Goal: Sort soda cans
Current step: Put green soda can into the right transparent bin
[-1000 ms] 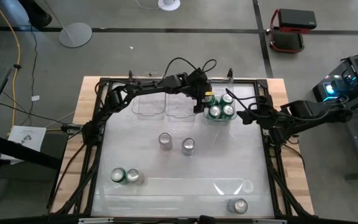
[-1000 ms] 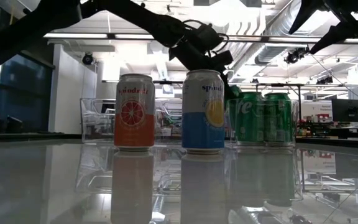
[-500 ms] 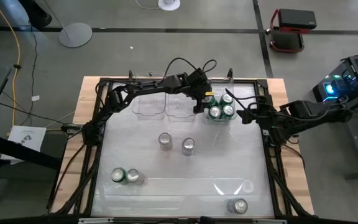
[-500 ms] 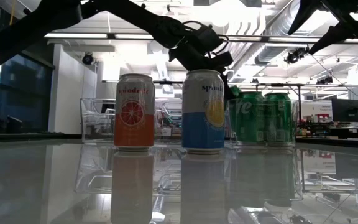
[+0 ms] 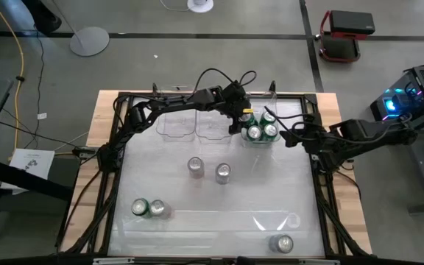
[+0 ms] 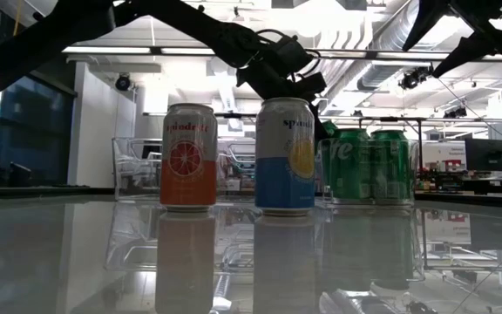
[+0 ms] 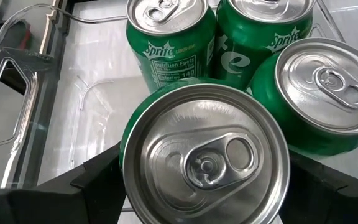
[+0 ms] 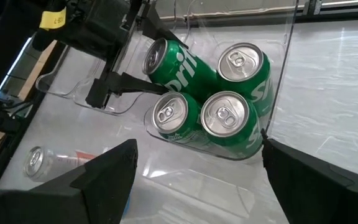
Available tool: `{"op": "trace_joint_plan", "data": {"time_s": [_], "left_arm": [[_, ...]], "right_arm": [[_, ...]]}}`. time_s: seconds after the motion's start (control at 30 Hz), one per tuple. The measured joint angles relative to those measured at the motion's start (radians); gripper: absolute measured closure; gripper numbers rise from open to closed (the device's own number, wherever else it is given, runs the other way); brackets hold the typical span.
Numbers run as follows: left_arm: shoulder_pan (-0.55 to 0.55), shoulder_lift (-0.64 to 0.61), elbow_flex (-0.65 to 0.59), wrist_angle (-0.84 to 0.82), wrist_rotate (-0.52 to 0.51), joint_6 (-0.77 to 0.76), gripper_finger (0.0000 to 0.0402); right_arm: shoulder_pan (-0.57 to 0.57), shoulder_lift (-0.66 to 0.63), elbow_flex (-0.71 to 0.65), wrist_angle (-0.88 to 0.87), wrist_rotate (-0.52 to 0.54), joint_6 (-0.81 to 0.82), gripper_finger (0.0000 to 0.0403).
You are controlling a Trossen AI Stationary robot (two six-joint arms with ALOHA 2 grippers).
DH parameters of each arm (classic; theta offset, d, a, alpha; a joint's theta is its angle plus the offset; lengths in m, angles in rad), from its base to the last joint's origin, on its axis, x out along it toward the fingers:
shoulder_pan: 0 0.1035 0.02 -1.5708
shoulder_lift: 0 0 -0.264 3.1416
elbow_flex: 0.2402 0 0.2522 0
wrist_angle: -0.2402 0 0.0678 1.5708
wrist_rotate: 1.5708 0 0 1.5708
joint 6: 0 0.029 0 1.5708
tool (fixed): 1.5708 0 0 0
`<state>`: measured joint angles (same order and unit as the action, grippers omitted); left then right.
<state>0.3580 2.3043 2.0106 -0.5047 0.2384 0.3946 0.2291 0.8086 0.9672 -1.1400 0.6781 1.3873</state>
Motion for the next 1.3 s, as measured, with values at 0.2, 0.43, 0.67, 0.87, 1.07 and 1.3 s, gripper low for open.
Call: {"op": "trace_joint_plan", "data": {"time_s": [0.2, 0.43, 0.67, 0.87, 1.07, 1.3], "left_arm": [[-0.001, 0.0, 0.0, -0.009, 0.016, -0.001, 0.009], [-0.002, 0.005, 0.0, -0.005, 0.02, -0.002, 0.009], [-0.002, 0.006, 0.0, 0.014, 0.023, -0.019, 0.0089], [-0.002, 0.006, -0.001, 0.033, 0.042, -0.029, 0.0065], [-0.003, 0.006, 0.0, 0.046, 0.049, -0.037, 0.0036], [-0.003, 0.005, 0.0, 0.11, 0.055, -0.073, 0.0033]], "right_arm": [[0.0, 0.006, 0.0, 0.0, 0.0, 0.0, 0.0073], [0.0, 0.009, 0.0, 0.0, 0.0, 0.0, 0.0073], [0.0, 0.011, 0.0, 0.0, 0.0, 0.0, 0.0073], [0.0, 0.011, 0.0, 0.0, 0.0, 0.0, 0.0073], [0.0, 0.011, 0.0, 0.0, -0.001, 0.0, 0.0073], [0.0, 0.011, 0.0, 0.0, -0.001, 0.0, 0.0073]]}}
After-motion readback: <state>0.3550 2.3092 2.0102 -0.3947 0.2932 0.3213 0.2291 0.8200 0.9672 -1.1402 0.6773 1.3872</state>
